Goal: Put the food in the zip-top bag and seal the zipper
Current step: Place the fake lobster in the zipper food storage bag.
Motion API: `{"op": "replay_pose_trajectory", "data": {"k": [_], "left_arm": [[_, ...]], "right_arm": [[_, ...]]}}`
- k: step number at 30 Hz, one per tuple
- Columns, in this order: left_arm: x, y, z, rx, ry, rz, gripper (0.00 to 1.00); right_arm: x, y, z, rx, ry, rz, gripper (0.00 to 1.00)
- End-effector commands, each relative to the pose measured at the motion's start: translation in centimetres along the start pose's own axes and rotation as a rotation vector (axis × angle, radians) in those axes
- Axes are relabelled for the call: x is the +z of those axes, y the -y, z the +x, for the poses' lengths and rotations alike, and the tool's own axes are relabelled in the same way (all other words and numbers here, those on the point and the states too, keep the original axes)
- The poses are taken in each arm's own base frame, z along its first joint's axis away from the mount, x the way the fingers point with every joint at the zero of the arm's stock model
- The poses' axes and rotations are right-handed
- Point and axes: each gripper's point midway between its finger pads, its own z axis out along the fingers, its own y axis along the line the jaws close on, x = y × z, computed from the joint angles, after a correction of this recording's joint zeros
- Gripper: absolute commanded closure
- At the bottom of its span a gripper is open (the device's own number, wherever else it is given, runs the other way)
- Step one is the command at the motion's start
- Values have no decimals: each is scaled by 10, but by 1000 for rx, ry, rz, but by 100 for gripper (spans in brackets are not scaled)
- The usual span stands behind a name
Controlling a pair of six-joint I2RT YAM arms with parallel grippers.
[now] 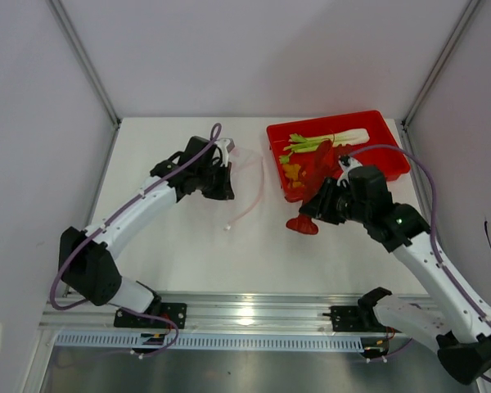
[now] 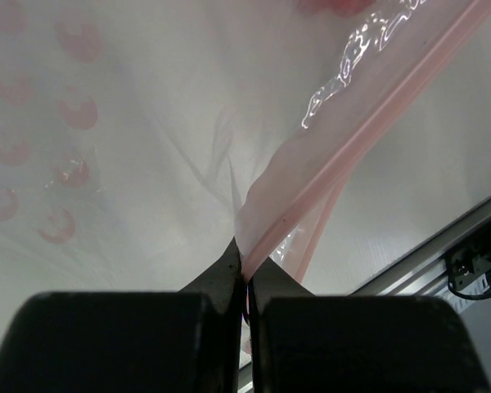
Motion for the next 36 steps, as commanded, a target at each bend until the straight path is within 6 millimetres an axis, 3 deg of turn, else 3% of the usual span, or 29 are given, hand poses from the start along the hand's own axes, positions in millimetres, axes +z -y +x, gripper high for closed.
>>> {"op": "replay_pose_trajectory", "data": {"k": [1, 4, 6, 12, 23, 26, 36], "left_arm": [[0, -12, -18, 26, 2, -40, 100], [5, -16, -28, 53, -7, -58, 99], [12, -17, -25, 53, -40, -56, 99], [20, -14, -14, 69, -99, -16, 100], [21, -28, 15, 100, -167, -44, 99], [21, -28, 23, 99, -187, -38, 100], [1, -2, 31, 122, -119, 23, 99]], "right_arm": [[-35, -11, 41, -115, -119, -69, 100], [-50, -25, 69, -165, -197, -145, 100], [-53, -31, 92, -224, -259, -164, 100], [-50, -40, 150, -392, -419, -149, 100], [-68, -46, 177, -562, -531, -207, 100], [-68, -40, 185, -611, -587, -185, 100], [-58, -59, 187, -636, -625, -230, 100]]}}
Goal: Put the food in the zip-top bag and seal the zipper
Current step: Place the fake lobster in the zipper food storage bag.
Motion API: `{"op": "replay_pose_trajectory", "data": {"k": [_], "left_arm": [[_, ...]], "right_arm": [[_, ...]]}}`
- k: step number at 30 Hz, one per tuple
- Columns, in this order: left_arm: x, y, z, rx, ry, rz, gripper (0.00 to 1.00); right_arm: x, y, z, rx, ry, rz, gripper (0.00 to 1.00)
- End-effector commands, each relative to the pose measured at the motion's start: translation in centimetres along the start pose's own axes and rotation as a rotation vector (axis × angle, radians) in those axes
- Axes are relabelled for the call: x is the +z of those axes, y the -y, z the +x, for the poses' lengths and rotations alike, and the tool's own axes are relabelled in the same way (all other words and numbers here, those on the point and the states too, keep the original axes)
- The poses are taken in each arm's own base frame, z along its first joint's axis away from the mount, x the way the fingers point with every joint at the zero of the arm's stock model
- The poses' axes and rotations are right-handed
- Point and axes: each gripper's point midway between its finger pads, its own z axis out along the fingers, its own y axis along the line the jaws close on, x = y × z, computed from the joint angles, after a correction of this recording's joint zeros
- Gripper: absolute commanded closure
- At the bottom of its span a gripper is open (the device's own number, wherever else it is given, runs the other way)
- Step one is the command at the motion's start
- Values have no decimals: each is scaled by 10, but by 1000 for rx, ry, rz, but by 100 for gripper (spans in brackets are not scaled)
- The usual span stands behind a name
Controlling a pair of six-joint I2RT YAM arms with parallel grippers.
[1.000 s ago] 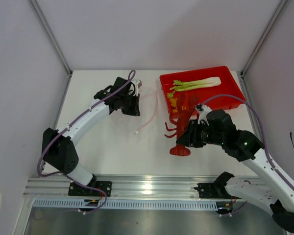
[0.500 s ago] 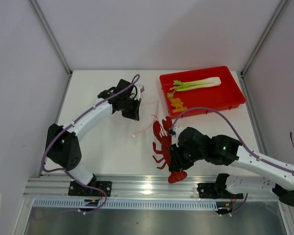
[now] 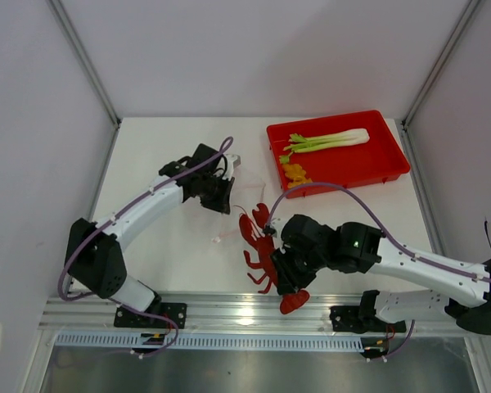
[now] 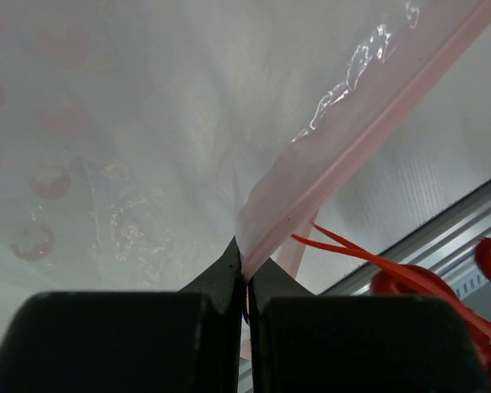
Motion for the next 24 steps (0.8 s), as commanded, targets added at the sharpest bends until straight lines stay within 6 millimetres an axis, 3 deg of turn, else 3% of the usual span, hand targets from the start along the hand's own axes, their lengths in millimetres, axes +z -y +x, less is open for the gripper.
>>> {"op": "replay_pose_trajectory", "data": {"k": [1, 8, 12, 24], "left_arm": [[-27, 24, -11, 43, 110, 59, 99], [-41, 37, -6, 62, 182, 84, 100], [-36, 39, 5, 72, 175, 85, 99], [-26, 46, 14, 109, 149, 69, 99]], "right_arm": [[-9, -16, -19, -48, 42, -81, 100], [-8, -15, -31, -3, 36, -136, 100], [-17, -15, -42, 25, 47, -161, 100], [-10, -9, -42, 39, -35, -146, 100]]}}
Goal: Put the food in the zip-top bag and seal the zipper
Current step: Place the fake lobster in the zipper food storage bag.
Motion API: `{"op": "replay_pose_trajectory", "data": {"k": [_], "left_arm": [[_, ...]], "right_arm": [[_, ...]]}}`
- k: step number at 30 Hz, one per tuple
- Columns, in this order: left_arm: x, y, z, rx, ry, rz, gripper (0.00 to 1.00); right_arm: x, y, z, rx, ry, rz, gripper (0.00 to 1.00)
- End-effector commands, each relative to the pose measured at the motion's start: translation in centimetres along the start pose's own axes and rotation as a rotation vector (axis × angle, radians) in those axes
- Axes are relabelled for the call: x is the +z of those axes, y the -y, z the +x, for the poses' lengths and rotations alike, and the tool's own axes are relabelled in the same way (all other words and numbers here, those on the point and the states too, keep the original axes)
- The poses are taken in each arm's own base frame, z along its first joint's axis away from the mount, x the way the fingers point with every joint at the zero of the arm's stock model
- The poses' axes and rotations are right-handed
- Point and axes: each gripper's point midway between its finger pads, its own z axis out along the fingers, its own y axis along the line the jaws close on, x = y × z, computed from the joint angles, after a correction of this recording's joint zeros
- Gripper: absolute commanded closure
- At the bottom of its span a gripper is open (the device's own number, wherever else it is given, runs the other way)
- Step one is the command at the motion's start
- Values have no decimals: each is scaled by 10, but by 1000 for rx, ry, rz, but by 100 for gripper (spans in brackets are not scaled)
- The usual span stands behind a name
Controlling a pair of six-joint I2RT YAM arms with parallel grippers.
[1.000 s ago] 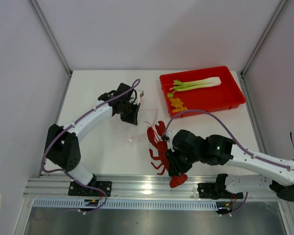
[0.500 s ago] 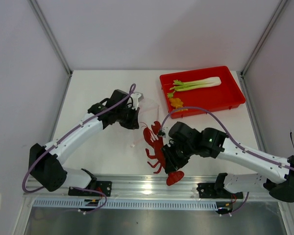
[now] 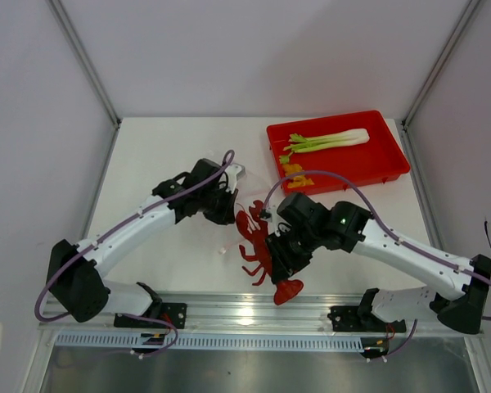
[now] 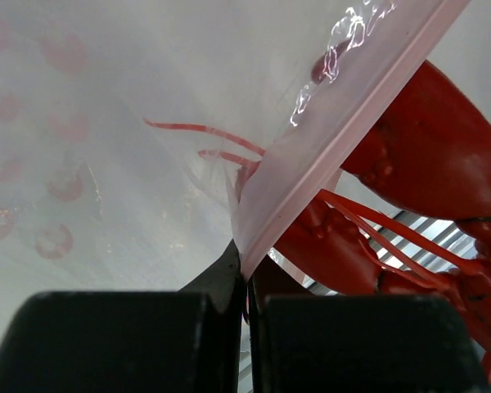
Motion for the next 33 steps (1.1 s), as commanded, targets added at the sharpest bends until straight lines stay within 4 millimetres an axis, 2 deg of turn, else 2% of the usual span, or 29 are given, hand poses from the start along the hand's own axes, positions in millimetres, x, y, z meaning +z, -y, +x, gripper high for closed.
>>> {"op": "replay_pose_trajectory", "data": {"k": [1, 6, 11, 16, 21, 27, 31, 33], "left_arm": [[-3, 7, -6, 17, 45, 6, 99], [-9, 10, 0, 21, 55, 5, 100], [-9, 18, 3, 23, 56, 9, 99], [-11, 30, 3, 30, 70, 31, 99], [-20, 39, 2, 41, 92, 50, 100], [-30, 44, -1, 45, 121, 66, 99], [-31, 51, -1, 57, 118, 89, 99], [-32, 55, 0, 65, 118, 96, 99]], "right_arm": [[-9, -9, -12, -37, 19, -52, 100], [-12, 8, -29, 20, 31, -38, 100], [-21, 11, -51, 66, 48, -20, 100], [-23, 17, -65, 135, 59, -32, 100], [-19, 24, -67, 168, 43, -22, 100], [-6, 19, -59, 138, -20, -40, 100], [-8, 14, -65, 120, -16, -44, 100], [-8, 19, -68, 134, -10, -28, 100]]}}
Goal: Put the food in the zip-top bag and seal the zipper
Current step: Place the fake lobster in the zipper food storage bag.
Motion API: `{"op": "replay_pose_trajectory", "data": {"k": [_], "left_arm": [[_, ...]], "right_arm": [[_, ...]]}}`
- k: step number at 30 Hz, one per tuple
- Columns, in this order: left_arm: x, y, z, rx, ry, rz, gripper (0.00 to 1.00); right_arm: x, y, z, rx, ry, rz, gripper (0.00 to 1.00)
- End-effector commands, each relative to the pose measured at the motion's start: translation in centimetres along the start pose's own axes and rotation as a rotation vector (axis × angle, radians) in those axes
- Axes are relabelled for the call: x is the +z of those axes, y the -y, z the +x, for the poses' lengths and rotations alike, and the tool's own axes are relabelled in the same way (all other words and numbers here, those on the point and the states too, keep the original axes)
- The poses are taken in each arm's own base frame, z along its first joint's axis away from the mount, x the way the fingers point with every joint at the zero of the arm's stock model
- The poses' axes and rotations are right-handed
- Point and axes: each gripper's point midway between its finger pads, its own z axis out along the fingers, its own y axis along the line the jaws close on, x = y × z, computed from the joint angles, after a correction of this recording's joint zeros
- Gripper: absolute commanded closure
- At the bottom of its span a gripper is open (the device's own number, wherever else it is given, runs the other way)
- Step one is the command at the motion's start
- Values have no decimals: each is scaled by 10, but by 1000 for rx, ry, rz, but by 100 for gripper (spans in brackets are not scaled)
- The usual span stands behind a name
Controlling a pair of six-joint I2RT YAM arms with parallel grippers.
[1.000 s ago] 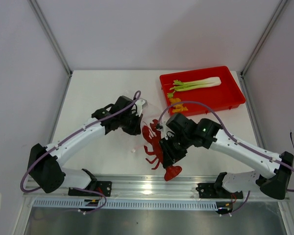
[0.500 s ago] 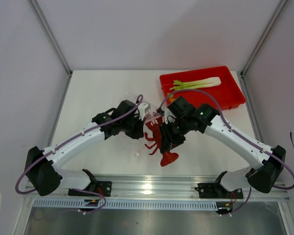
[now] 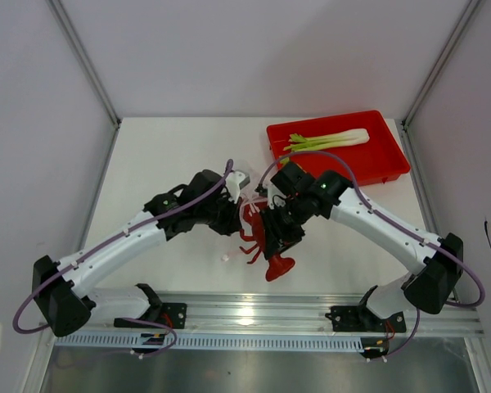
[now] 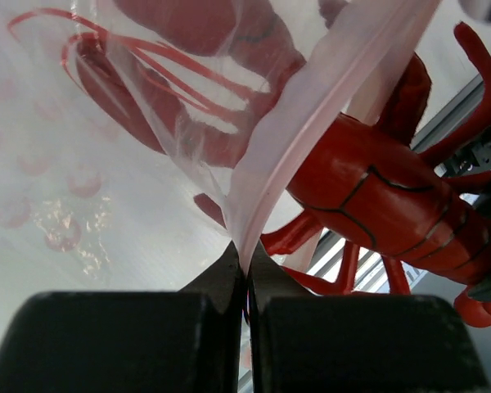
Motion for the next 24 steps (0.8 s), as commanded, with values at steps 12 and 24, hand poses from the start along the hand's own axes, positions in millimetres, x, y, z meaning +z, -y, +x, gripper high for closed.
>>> {"op": "replay_pose_trajectory", "data": {"k": [12, 24], "left_arm": [[-10, 27, -3, 5, 44, 69, 99], [-7, 25, 1, 8, 40, 55, 99]], "right_arm": [[-14, -2, -38, 77, 124, -51, 100], [-19, -4, -31, 86, 106, -88, 100]]}}
